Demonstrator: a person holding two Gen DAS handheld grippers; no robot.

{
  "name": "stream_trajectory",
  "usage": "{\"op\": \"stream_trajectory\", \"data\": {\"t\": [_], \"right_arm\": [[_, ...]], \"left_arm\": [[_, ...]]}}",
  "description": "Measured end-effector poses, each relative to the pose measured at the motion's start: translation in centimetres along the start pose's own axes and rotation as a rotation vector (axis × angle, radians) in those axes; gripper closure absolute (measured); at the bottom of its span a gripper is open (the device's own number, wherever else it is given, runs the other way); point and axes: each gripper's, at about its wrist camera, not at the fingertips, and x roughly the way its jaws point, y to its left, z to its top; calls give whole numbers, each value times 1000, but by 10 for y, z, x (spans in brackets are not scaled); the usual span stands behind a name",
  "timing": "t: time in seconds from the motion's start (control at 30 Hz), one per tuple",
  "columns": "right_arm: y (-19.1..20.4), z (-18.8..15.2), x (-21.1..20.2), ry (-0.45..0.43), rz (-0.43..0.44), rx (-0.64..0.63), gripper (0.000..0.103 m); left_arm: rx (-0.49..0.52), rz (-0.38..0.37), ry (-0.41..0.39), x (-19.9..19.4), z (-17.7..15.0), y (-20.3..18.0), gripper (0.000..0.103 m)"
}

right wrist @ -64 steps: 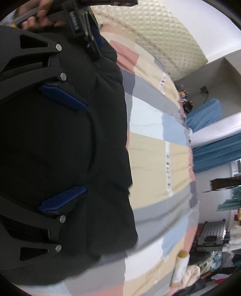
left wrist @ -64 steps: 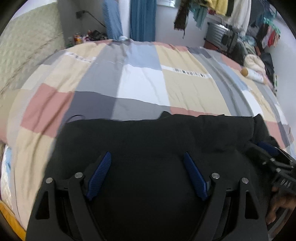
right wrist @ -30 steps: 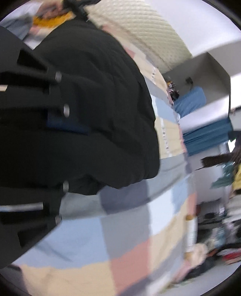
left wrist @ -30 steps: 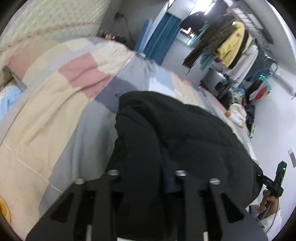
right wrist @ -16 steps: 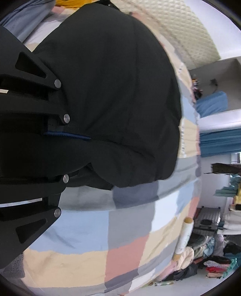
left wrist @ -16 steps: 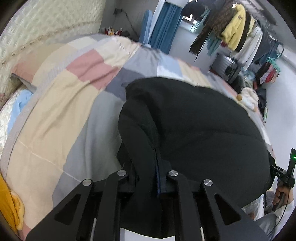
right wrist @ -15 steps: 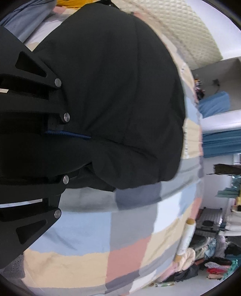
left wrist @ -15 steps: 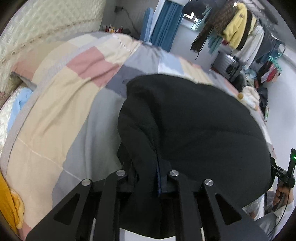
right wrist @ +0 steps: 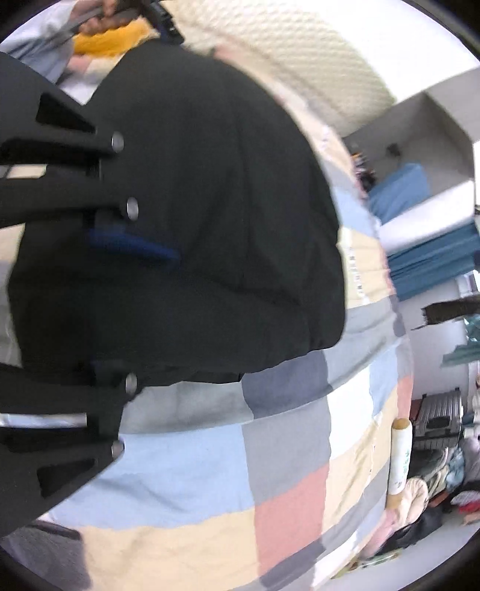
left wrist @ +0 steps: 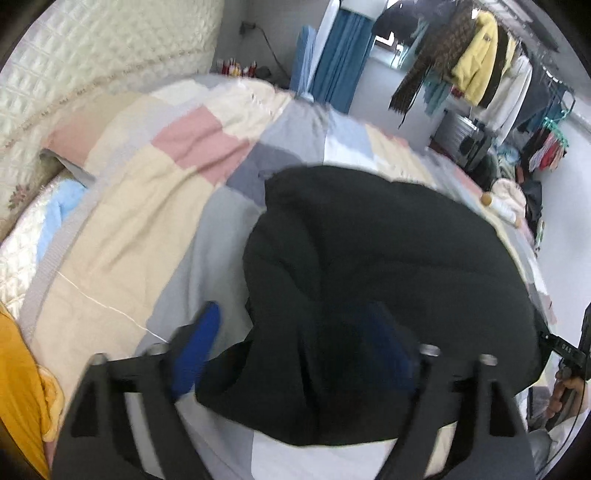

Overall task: Fold large clothes
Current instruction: 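Release the folded jacket and open both grippers, lifting away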

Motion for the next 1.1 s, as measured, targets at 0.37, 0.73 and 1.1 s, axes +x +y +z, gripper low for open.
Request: {"op": "stream_trajectory", "data": {"t": [0.37, 0.73, 1.1], "right_arm": [[58, 26, -137, -326, 26, -79, 2], [121, 12, -228, -538, 89, -202, 0], [151, -43, -245, -611, 144, -262, 0]], "left_arm": [[91, -53, -135, -95, 12, -54, 2], [209, -92, -323, -191, 8, -110, 0], [209, -120, -447, -232, -41, -132, 0]]}}
